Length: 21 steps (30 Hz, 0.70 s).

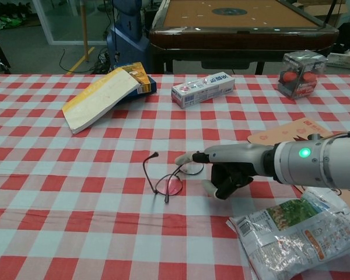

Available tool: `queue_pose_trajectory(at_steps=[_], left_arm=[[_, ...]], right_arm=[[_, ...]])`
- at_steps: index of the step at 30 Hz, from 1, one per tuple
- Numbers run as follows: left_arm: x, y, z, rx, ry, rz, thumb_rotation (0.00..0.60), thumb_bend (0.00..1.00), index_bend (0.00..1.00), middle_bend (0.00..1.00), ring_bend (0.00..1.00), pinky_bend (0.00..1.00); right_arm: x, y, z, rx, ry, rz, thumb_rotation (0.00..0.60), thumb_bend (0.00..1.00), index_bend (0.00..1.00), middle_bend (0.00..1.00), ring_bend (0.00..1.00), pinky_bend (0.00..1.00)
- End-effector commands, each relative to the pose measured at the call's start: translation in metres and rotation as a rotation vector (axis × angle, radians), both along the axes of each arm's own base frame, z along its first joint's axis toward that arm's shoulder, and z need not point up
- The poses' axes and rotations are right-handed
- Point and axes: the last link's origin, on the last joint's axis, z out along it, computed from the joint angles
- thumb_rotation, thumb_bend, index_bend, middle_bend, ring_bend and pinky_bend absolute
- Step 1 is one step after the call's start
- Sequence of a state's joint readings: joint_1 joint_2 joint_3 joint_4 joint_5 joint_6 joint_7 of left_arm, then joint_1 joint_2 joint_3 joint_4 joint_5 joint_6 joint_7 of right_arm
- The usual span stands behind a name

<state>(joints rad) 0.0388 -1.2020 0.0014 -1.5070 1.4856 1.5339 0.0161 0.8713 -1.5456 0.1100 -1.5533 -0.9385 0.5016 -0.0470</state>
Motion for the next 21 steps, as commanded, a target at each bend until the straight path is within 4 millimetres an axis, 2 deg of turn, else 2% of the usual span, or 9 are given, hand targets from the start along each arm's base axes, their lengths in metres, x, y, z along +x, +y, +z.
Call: queue_pose_trajectory(at_steps=[1, 7, 11, 21], left_arm=[[0.0, 0.0, 0.0, -0.001, 0.001, 0.0, 0.6, 0.16, 0.0, 0.0, 0.0, 0.0], [0.0, 0.001, -0.001, -0.003, 0.0, 0.003, 0.6, 0.16, 0.0, 0.0, 0.0, 0.0], [-0.001, 0.0, 0.0, -0.002, 0.001, 0.005, 0.6, 0.16, 0.0, 0.0, 0.0, 0.0], [0.0, 0.0, 0.0, -0.001, 0.0, 0.001, 0.6, 0.16, 0.0, 0.0, 0.0, 0.0]], right_arm=[[0.0, -0.001, -0.003, 0.014, 0.012, -0.004, 0.6, 0.68, 0.0, 0.99, 1.0, 0.95], [0.0, -0.002, -0.005, 0.027, 0.025, -0.013, 0.6, 0.68, 0.0, 0.99, 1.0, 0.95], [0.005, -0.003, 0.004, -0.022, -0.015, -0.007, 0.6, 0.68, 0.0, 0.99, 1.0, 0.95], [0.013, 0.016, 0.063, -0.219, -0.108, 0.159, 0.6, 0.68, 0.0, 0.98, 1.0, 0.96]])
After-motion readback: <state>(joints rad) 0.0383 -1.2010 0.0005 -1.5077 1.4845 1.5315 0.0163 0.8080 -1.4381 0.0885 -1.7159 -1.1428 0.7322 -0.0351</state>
